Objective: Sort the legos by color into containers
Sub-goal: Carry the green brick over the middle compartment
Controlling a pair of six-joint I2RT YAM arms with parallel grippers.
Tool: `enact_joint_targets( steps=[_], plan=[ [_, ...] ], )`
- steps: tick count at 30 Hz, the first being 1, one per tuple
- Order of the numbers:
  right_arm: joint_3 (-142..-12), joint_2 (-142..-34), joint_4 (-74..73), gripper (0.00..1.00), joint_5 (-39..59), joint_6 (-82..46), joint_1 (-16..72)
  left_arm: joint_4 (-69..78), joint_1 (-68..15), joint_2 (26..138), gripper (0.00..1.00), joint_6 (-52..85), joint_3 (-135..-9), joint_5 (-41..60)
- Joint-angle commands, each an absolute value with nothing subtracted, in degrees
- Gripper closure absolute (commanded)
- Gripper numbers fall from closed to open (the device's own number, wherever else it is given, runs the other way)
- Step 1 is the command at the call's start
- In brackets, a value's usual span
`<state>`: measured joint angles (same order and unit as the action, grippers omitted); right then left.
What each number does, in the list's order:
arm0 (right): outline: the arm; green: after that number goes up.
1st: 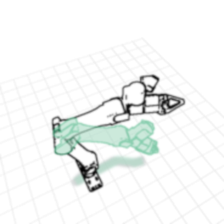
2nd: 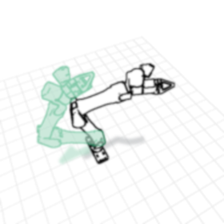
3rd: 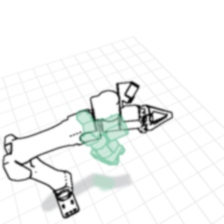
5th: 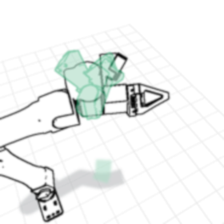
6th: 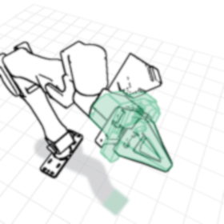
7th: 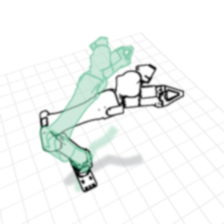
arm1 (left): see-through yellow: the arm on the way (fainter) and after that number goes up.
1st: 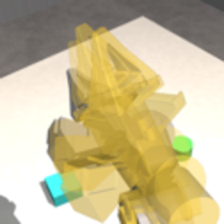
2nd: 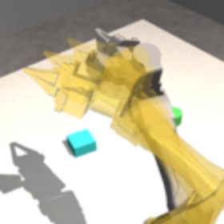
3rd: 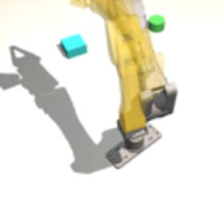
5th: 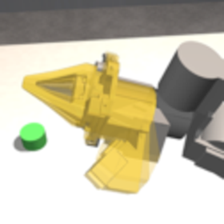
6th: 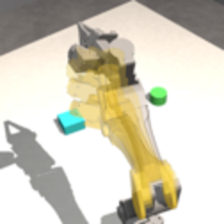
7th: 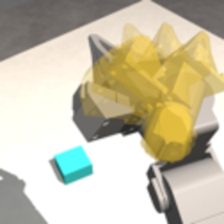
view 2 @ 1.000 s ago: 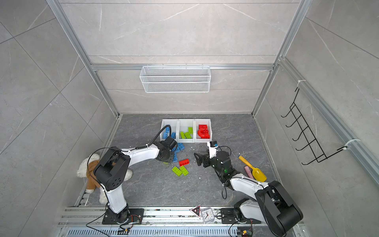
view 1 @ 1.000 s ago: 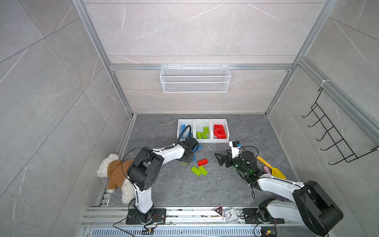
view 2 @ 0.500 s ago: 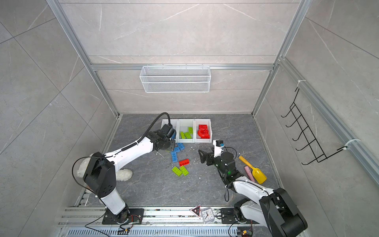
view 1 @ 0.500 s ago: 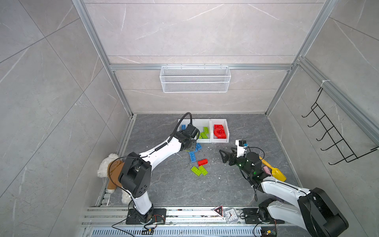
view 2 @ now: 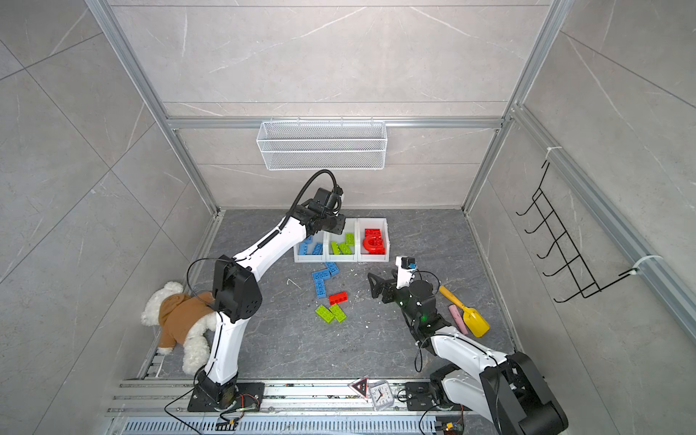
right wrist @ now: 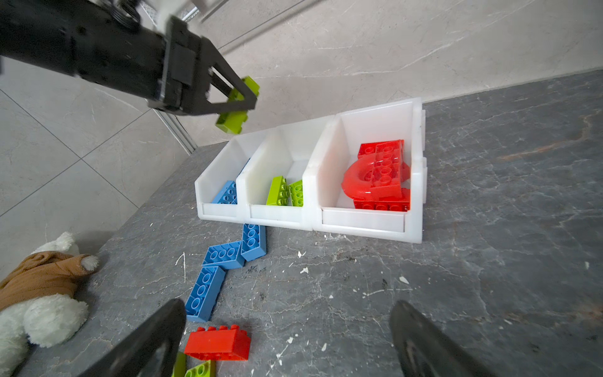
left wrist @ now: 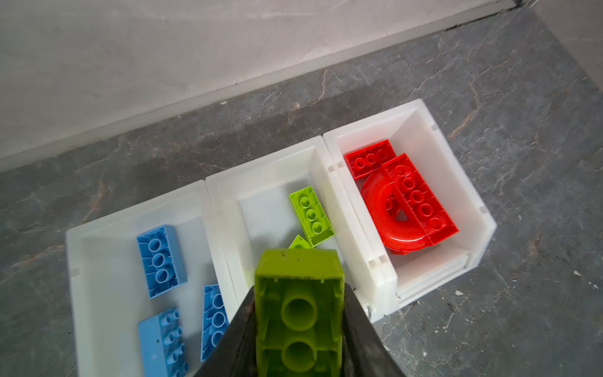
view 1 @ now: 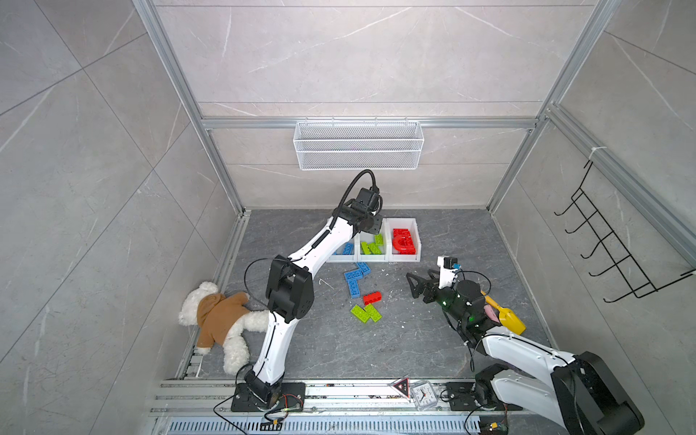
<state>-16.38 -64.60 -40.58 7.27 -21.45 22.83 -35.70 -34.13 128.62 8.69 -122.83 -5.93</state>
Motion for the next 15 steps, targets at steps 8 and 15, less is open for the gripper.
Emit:
enact_joint_targets(
  steps=[8, 15],
  plan=[
    [-16.5, -65.5, -41.6, 0.0, 8.8, -22.4, 22.5, -33.6, -32.8, 135.4, 0.72, 6.9, -127.1, 1.3],
    [-16.8, -65.6, -41.3, 0.0, 9.4, -22.4, 22.4, -32.5, -32.6, 137.6, 0.56, 7.6, -129.5, 4.2]
  ],
)
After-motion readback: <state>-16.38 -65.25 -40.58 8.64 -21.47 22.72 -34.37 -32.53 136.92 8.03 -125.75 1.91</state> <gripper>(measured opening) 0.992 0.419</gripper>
